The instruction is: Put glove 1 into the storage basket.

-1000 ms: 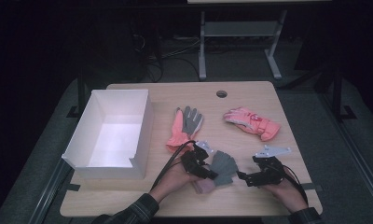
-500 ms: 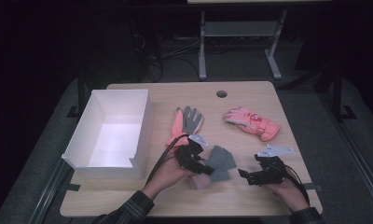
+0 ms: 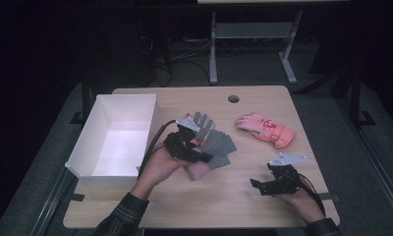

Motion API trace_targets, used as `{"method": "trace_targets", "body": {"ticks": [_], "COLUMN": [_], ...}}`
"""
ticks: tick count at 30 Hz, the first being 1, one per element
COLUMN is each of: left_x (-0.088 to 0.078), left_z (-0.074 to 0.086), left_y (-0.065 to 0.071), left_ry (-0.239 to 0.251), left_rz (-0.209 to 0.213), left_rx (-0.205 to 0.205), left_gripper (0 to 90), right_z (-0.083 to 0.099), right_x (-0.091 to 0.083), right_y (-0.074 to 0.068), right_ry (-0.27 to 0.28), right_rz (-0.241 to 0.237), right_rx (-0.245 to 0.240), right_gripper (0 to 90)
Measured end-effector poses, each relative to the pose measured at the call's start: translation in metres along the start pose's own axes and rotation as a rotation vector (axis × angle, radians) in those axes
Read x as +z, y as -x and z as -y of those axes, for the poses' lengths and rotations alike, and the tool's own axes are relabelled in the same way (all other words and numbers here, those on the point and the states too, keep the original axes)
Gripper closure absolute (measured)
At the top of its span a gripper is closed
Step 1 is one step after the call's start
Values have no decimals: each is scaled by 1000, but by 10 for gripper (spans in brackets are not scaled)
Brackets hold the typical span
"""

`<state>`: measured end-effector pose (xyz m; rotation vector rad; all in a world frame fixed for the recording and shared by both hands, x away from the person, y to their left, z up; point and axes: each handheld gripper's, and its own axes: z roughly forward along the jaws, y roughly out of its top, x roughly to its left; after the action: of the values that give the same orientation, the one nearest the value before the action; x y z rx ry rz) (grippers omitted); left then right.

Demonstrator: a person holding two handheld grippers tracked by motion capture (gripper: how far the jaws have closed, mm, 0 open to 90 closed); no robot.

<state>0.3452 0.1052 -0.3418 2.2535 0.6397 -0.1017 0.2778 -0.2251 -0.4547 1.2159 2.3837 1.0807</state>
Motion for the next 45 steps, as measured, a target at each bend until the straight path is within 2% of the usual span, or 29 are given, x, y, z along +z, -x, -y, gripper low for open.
{"method": "trace_targets", "body": {"ticks": [2, 7, 20, 32, 35, 38, 40, 42, 45], "left_x": [-10, -37, -99, -142, -151, -158, -161, -160, -157], "left_z": [-2, -3, 16, 45, 53, 62, 68, 74, 83], "left_y": [-2, -7, -30, -60, -67, -76, -82, -90, -104], "left_ry": [12, 59, 149, 211, 238, 241, 233, 231, 203], "left_rz": [-5, -50, -186, -370, -409, -458, -488, -496, -524], "left_rx": [-2, -14, -86, -193, -232, -270, -293, -320, -347], "left_gripper": [654, 654, 655, 654, 654, 654, 655, 655, 655], "right_z": [0, 0, 1, 1, 1, 1, 1, 1, 1], "right_x": [0, 0, 3, 3, 3, 3, 3, 3, 3], "right_y": [0, 0, 0, -1, -1, -1, 0, -1, -1], "right_ry": [-1, -3, -10, -8, -11, -12, -14, -14, -13], "right_rz": [0, 1, -1, -3, -2, -3, -2, -3, -1], "right_rx": [0, 3, -5, -8, -5, -5, -7, -4, -5], "right_gripper": [100, 100, 100, 100, 100, 100, 100, 100, 100]}}
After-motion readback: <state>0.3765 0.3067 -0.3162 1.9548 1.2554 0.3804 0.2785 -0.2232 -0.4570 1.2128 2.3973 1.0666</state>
